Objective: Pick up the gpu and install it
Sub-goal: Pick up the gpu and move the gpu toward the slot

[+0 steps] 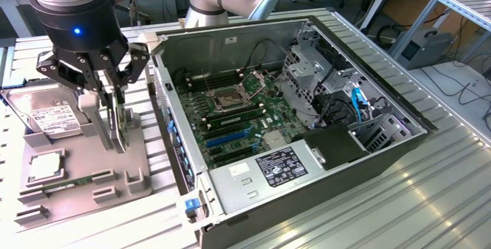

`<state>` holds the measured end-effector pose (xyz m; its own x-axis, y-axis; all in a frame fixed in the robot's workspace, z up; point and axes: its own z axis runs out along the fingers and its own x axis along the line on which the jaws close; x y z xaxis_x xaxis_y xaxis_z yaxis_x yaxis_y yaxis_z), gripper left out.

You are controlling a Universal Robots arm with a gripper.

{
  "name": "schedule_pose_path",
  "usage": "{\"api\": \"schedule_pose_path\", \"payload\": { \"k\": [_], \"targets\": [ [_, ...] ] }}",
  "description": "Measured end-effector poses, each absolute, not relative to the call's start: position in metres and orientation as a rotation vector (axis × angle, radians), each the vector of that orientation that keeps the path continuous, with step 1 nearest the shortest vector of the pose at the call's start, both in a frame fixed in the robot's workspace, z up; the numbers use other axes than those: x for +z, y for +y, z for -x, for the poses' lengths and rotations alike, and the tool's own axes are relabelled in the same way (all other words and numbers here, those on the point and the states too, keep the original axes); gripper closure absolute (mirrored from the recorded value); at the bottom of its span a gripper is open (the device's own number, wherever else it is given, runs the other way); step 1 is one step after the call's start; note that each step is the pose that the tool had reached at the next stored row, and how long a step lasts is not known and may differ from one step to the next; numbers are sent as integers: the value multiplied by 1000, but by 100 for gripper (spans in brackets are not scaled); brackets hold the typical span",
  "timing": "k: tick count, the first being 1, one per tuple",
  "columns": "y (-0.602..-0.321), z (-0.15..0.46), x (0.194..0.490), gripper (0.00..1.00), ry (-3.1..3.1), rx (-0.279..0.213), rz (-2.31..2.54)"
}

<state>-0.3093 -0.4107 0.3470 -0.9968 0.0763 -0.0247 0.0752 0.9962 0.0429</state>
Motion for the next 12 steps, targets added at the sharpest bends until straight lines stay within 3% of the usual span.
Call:
{"api": "schedule_pose_path", "payload": {
  "k": [12],
  "targets": [
    [-411,309,350,73,3112,66,-118]
  ]
}}
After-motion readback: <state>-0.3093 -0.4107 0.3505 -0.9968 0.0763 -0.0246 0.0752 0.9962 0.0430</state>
